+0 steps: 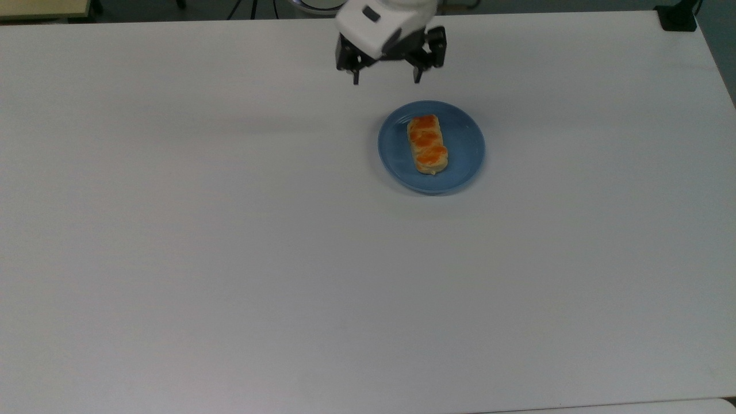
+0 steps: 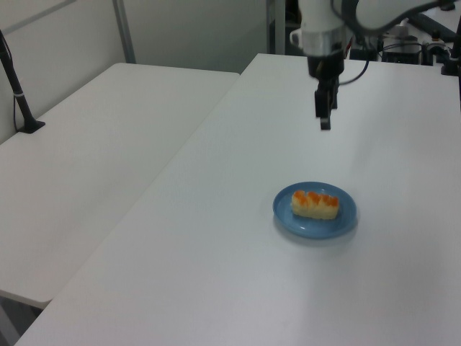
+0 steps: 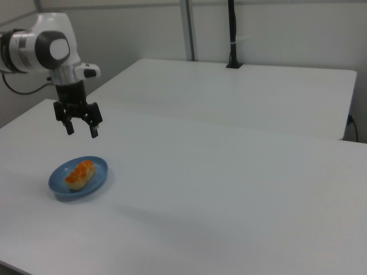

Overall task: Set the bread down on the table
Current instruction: 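Move the gripper over the bread on the blue plate and lower, then close the gripper on the orange-topped bread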

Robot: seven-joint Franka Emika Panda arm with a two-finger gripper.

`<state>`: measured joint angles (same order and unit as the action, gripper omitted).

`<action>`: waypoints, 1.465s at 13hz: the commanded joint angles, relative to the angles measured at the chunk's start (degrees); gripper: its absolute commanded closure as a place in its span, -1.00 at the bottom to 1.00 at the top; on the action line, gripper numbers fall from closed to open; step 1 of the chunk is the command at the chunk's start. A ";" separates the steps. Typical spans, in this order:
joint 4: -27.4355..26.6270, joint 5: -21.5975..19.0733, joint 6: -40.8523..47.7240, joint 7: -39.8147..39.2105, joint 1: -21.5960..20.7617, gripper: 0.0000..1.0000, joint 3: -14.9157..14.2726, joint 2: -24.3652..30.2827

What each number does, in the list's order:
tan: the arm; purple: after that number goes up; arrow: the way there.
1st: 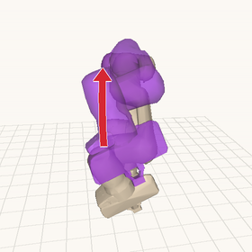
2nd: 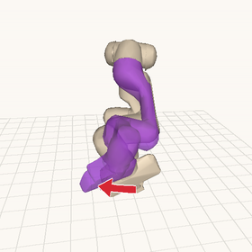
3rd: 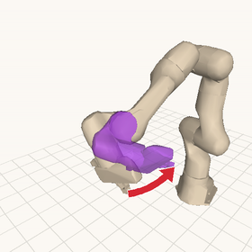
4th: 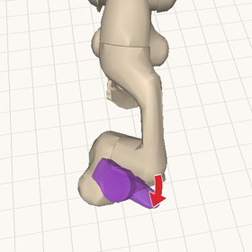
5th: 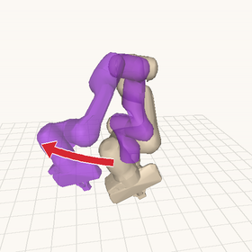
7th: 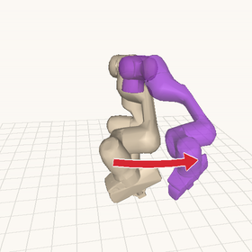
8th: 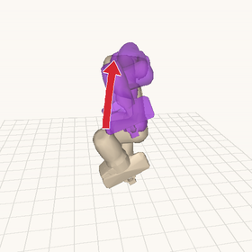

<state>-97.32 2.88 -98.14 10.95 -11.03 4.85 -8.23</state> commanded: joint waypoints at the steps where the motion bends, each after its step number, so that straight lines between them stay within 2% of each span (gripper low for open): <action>1: -2.07 -0.94 -5.82 4.16 -4.50 -1.00 -0.45 -4.15; 6: -2.70 1.78 -9.79 7.24 -8.47 -1.00 -0.45 -10.91; 13: -4.28 4.51 -14.79 7.50 -8.65 -1.00 -0.45 -14.09; 15: -4.37 4.77 -15.94 9.78 -9.44 -0.98 -0.45 -15.84; 18: -4.37 4.86 -16.56 9.88 -9.62 -0.09 -0.45 -15.94; 19: -4.37 4.86 -16.56 9.88 -9.53 0.11 -0.45 -15.68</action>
<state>-101.01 6.60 -113.50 19.16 -19.77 4.79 -24.67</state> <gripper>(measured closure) 0.207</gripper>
